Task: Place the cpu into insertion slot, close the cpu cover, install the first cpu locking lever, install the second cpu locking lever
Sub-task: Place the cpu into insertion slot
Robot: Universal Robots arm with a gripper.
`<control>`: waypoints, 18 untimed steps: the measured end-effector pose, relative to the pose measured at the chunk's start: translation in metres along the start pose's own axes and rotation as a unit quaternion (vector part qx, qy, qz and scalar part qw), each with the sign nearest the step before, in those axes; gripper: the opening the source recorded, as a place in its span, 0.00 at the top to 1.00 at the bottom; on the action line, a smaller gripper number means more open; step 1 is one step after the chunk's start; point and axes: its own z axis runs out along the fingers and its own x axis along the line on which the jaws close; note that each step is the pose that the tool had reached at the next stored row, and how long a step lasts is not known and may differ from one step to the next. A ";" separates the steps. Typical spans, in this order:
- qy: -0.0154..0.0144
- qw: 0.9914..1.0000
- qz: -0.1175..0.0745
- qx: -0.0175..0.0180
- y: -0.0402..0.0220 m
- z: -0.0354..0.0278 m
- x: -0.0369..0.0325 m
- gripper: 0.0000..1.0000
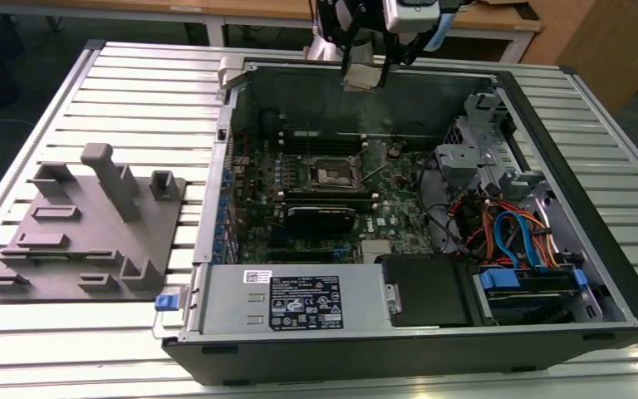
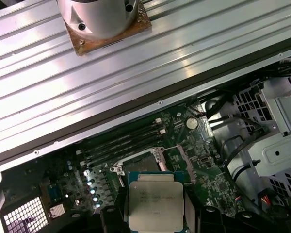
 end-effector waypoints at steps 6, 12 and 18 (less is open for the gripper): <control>-0.001 1.000 0.007 0.000 0.0000 0.0001 0.0000 0.46; -0.001 1.000 0.009 0.000 0.0000 0.0000 0.0000 0.46; -0.001 1.000 0.009 0.000 0.0000 0.0000 0.0000 0.46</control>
